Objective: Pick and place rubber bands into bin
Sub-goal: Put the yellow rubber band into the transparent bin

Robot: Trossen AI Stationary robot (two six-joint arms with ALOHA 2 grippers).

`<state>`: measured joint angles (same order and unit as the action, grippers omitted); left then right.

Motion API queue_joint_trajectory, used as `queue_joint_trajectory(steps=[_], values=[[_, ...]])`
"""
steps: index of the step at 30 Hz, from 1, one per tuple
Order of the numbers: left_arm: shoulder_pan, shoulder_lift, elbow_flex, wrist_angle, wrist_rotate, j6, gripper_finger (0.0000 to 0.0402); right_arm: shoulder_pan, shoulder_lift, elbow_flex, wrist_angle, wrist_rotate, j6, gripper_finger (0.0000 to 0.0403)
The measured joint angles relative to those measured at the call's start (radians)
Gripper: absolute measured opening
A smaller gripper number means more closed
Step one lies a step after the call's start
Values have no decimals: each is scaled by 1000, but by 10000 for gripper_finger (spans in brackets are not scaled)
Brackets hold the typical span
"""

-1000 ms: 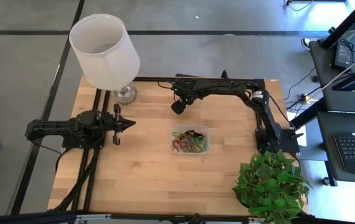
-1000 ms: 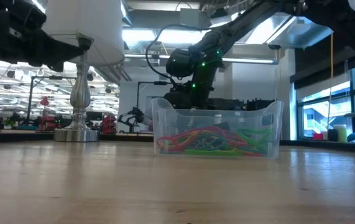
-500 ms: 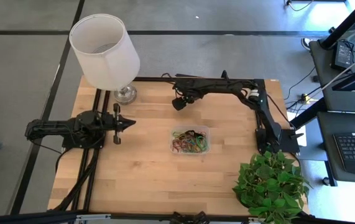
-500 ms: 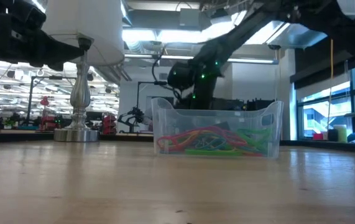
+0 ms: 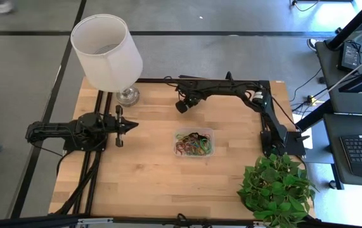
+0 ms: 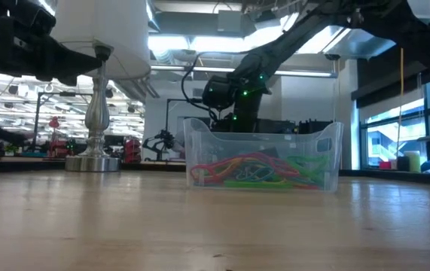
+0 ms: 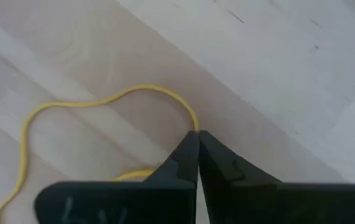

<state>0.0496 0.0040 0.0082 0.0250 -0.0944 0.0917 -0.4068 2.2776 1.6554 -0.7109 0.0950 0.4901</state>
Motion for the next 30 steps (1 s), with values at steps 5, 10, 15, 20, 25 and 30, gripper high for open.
queue_joint_trajectory(steps=[5, 10, 15, 20, 25, 30], values=[[0, 0, 0, 0, 0, 0, 8, 0, -35, -5, -11, -11, -50, 4], [0, 0, 0, 0, 0, 0, 8, 10, -131, -16, -38, -13, -83, 2], [0, 0, 0, 0, 0, 0, 8, 20, -263, -9, -39, 31, -135, 2], [0, 0, 0, 0, 0, 0, 8, 65, -396, -8, -34, 52, -181, 1], [0, 0, 0, 0, 0, 0, 6, 134, -502, -8, -26, 90, -231, 1], [0, 0, 0, 0, 1, 0, 8, 232, -603, -7, -51, 143, -234, 0]])
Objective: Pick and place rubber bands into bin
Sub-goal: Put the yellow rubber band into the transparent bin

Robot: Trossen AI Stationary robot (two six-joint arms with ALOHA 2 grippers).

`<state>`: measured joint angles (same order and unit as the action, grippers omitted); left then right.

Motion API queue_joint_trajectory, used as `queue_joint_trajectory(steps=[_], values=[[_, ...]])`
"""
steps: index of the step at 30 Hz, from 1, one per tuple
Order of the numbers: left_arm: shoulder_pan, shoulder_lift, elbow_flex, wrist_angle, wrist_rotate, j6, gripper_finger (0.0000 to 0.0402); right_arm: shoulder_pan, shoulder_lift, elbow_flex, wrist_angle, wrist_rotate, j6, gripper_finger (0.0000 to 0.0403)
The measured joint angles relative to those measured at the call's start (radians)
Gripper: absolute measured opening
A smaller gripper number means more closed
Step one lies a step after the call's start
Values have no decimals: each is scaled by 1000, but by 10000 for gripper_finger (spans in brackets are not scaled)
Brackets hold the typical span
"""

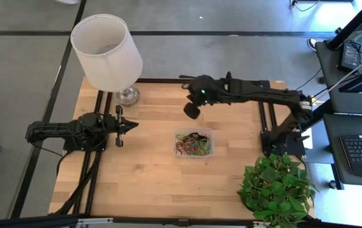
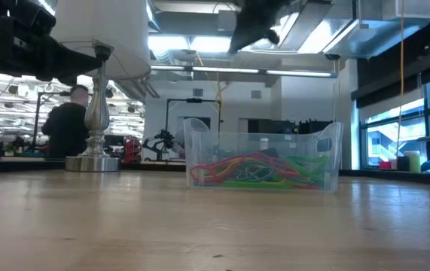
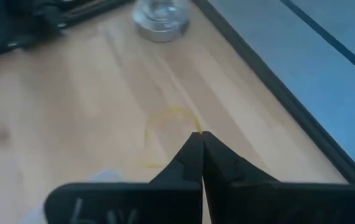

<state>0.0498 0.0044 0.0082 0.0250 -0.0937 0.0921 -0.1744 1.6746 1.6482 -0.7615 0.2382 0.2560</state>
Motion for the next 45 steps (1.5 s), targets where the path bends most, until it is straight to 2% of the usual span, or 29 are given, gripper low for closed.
queue_joint_trajectory(steps=[5, 10, 17, 20, 24, 27, 32, 38, 45], values=[[0, 0, 0, 0, 0, 0, 6, 112, -74, 0, -76, 23, 23, 0], [0, 0, 0, 0, 0, 0, 8, 218, -76, -8, -190, 56, 82, 0], [0, 0, 0, 0, 1, 0, 6, 304, -72, -176, -155, 56, 187, 0], [0, 0, 0, 0, 1, 0, 8, 311, -72, -282, -91, 57, 228, 0], [0, 0, 0, 0, 1, 0, 7, 310, -72, -432, 110, 54, 256, 0], [0, 0, 0, 0, 2, 0, 4, 308, -72, -528, 216, 3, 306, 0], [0, 0, 0, 0, 2, 0, 4, 308, -72, -657, 287, -4, 359, 2], [0, 0, 0, 0, 2, 0, 4, 308, -72, -705, 288, -5, 403, 43], [0, 0, 0, 0, 1, 0, 8, 304, -73, -636, 264, -7, 420, 122]])
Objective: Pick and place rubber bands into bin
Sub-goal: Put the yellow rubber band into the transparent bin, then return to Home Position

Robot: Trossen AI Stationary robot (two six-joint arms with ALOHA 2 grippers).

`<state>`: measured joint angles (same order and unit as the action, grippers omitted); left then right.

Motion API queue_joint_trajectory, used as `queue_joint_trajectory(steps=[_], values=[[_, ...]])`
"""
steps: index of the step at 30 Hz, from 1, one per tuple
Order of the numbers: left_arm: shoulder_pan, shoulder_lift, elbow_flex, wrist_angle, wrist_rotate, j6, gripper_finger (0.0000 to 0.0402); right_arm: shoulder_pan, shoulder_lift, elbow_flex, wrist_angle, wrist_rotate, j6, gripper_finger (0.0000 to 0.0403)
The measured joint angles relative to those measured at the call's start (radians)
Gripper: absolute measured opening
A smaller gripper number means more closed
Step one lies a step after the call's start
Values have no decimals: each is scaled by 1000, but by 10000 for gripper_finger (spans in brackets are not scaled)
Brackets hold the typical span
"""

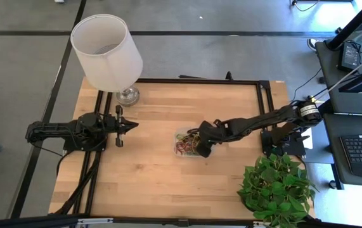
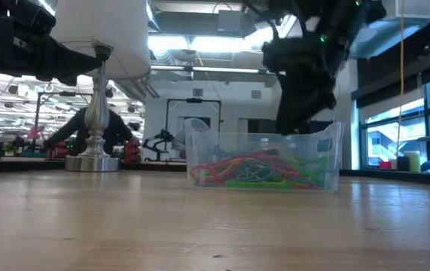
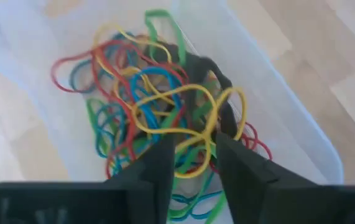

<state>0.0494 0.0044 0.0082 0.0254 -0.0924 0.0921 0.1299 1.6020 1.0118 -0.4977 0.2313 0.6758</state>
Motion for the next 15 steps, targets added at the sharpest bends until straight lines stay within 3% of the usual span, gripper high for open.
queue_joint_trajectory(steps=[6, 9, 15], values=[[0, 0, 0, 0, 0, 0, 6, 0, -2, 145, -133, -20, -160, 162], [0, 0, 0, 0, 0, 0, 7, -1, -2, 198, -208, -16, -322, 162], [0, 0, 0, 0, 0, 0, 7, 1, -2, 251, -241, -15, -460, 142]])
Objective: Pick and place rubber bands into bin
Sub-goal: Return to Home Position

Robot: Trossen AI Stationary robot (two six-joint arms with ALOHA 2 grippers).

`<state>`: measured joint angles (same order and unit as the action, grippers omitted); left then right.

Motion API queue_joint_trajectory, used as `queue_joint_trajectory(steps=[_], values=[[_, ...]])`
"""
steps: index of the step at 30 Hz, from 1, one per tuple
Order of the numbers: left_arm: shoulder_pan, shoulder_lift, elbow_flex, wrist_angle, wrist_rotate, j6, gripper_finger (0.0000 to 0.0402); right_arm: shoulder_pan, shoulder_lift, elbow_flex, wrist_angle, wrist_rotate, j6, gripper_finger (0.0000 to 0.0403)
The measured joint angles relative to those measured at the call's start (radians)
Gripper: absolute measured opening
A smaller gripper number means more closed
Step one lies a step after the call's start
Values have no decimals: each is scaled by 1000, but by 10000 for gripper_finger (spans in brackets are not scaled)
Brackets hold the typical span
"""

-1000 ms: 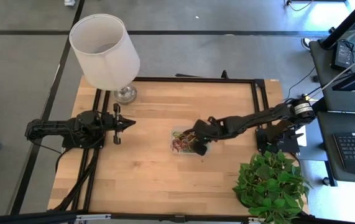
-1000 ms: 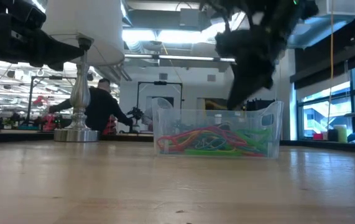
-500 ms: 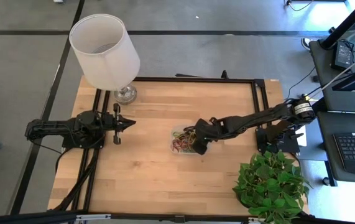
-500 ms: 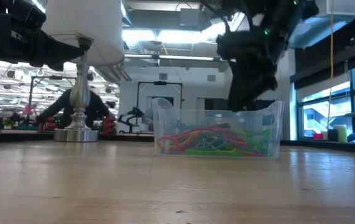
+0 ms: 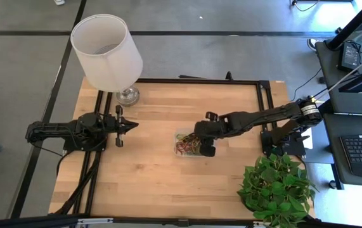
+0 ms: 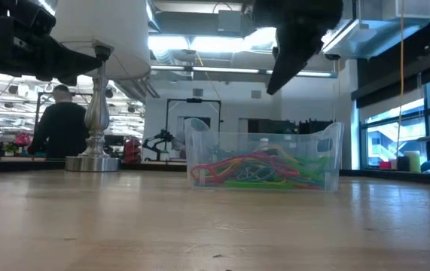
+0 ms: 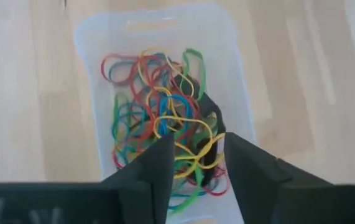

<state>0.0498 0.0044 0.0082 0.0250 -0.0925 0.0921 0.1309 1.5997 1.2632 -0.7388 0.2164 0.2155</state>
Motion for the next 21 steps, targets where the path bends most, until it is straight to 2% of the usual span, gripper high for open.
queue_joint_trajectory(steps=[4, 8, 12, 17, 21], values=[[0, 0, 0, 0, 0, 0, 6, 11, -5, -43, 3, -11, -116, 88], [0, 0, 0, 0, 0, 0, 8, 11, -68, -173, 86, -113, -161, 12], [0, 0, 0, 0, 0, 0, 6, 11, -236, -398, 300, -132, -203, 17], [0, 0, 0, 0, 0, 0, 4, 10, -535, -695, 579, -134, -260, 6], [0, 0, 0, 0, 0, 0, 4, 9, -758, -931, 846, -181, -326, 7]])
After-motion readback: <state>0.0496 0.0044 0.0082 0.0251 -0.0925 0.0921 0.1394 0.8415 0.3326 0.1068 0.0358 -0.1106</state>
